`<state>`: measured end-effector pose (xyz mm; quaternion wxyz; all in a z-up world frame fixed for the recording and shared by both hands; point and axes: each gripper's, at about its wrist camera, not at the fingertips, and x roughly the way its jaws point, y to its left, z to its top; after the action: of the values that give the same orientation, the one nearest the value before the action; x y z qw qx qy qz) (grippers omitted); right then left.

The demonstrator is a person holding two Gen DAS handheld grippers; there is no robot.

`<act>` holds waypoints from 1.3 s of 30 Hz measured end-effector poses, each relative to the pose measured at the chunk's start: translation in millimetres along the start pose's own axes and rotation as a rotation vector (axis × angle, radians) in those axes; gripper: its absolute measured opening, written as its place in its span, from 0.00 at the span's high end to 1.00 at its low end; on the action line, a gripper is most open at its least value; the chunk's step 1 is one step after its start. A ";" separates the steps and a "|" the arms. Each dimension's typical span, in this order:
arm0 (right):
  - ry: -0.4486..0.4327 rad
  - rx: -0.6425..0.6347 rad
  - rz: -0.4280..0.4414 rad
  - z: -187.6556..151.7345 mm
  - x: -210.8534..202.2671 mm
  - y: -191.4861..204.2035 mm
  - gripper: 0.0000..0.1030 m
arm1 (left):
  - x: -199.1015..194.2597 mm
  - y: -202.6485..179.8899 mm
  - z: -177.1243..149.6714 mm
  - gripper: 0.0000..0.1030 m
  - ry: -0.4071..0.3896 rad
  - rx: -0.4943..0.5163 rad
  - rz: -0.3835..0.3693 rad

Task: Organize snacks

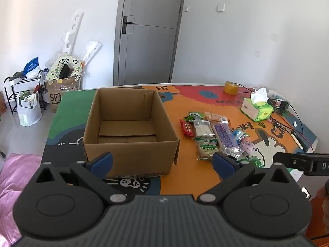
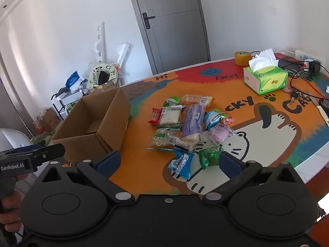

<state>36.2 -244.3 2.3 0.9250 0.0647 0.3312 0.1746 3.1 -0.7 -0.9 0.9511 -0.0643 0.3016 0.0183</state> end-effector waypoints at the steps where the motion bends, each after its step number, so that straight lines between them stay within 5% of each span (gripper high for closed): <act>1: 0.001 0.004 -0.001 0.2 0.3 -0.1 0.00 | 2.1 -0.1 0.7 0.01 0.002 -0.004 0.002; 39: 0.026 -0.023 -0.009 -0.2 2.9 2.4 0.00 | -6.8 -1.9 -7.5 0.01 -0.010 0.024 0.014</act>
<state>37.5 -241.1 1.0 0.9220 0.0504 0.3417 0.1749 -6.6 -3.6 -2.9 0.9531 -0.0507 0.2977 0.0215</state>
